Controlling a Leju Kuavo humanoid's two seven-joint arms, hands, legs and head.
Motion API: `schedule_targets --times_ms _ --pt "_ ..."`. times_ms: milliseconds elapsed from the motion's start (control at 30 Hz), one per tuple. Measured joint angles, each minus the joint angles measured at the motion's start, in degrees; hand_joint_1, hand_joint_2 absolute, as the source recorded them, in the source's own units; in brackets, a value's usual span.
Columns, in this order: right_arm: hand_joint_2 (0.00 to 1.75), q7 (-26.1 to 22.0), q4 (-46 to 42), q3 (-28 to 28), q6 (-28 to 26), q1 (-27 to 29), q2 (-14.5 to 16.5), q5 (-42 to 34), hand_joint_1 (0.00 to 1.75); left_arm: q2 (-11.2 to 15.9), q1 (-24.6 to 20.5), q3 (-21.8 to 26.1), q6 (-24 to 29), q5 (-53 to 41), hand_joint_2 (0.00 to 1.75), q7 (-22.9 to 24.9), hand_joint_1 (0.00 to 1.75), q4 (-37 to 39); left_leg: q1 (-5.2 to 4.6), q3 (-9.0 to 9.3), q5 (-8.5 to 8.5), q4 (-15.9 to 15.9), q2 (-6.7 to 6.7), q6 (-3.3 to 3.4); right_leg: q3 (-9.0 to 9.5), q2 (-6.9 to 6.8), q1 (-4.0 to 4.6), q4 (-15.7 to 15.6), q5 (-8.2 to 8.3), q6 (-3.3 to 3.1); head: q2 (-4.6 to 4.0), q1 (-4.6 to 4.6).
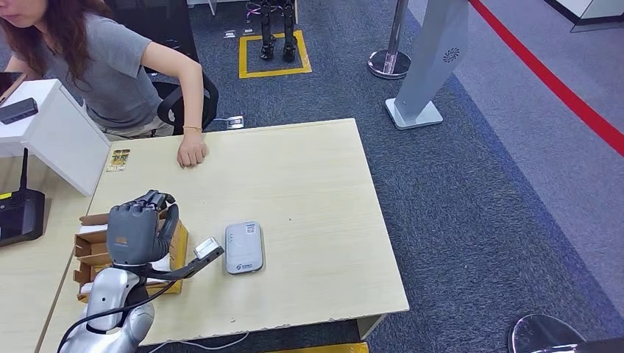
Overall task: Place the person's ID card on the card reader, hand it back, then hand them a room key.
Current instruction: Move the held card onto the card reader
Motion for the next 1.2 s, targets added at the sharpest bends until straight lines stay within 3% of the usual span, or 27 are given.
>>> schedule_targets --times_ms 267,733,1200 --pt "0.00 0.0 0.0 0.8 0.1 -0.1 0.0 0.2 0.00 0.0 -2.0 -4.5 0.0 -4.8 1.75 1.9 1.75 2.4 0.00 0.00 0.00 0.0 0.00 0.00 0.00 0.00 0.00 0.0 0.00 0.00 0.00 0.01" --pt "0.00 -0.1 0.1 1.0 0.1 -0.1 0.0 0.2 0.00 0.0 -4.0 -9.7 -1.8 -4.6 1.75 3.0 1.75 6.3 0.00 0.00 0.00 0.0 0.00 0.00 0.00 0.01 0.00 0.0 0.00 0.00 0.00 0.00" --pt "0.00 -0.2 0.1 1.3 0.1 -0.1 0.0 0.2 0.00 -0.3 -4.2 -11.4 -3.1 -3.0 1.75 3.3 1.75 8.8 0.00 0.00 0.00 0.0 0.01 0.00 0.00 0.02 0.00 0.0 0.00 0.01 -0.01 0.01"
